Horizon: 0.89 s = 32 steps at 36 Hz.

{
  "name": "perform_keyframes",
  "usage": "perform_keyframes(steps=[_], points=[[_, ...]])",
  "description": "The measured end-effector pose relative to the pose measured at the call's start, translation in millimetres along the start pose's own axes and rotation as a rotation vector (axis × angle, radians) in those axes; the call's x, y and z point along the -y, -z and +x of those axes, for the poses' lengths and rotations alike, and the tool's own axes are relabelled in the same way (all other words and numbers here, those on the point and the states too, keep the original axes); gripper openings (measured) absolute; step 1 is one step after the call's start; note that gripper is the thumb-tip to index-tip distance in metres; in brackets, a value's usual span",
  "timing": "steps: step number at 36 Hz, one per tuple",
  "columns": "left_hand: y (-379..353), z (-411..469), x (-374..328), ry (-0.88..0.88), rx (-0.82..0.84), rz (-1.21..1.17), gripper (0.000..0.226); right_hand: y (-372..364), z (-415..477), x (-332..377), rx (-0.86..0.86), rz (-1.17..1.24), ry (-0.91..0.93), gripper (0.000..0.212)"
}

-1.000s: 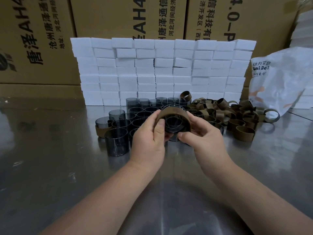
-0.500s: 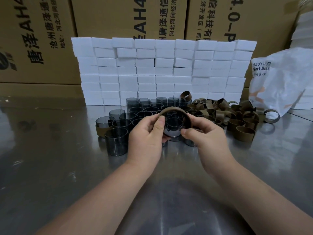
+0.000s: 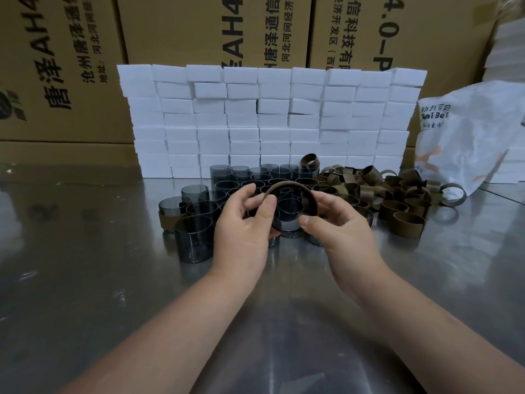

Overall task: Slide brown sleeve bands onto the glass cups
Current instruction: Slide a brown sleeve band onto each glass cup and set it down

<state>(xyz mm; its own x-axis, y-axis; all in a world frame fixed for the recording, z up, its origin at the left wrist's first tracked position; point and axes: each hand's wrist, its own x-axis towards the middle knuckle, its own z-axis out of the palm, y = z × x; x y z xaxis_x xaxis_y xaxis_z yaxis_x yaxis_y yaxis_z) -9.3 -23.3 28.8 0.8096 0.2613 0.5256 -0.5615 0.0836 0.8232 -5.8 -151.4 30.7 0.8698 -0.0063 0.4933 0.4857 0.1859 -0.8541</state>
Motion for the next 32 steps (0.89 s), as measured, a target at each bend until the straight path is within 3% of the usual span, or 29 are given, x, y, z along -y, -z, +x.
perform_keyframes(steps=[5,8,11,16,20,25,32], points=[[0,-3,5,0.08,0.084,0.069,0.05,-1,0,-3,-0.003,0.014,-0.014,0.039],[-1,-7,1,0.153,0.151,-0.04,0.039,0,-1,-3,0.059,-0.015,-0.012,0.047],[-1,-6,0,0.182,0.163,-0.107,0.045,1,-1,-3,0.115,-0.061,-0.043,0.063],[-1,-8,5,0.082,0.196,-0.104,0.029,-2,-1,-3,0.115,-0.001,-0.128,0.036],[-1,-12,12,0.006,0.332,0.049,0.035,-3,-4,-5,0.111,-0.073,-0.084,0.052],[0,-12,15,0.019,0.366,0.062,0.042,-2,-5,-9,0.075,-0.213,-0.036,0.041],[-3,-13,13,0.126,0.384,0.071,0.028,1,-5,-14,0.012,-0.371,0.051,0.054]])
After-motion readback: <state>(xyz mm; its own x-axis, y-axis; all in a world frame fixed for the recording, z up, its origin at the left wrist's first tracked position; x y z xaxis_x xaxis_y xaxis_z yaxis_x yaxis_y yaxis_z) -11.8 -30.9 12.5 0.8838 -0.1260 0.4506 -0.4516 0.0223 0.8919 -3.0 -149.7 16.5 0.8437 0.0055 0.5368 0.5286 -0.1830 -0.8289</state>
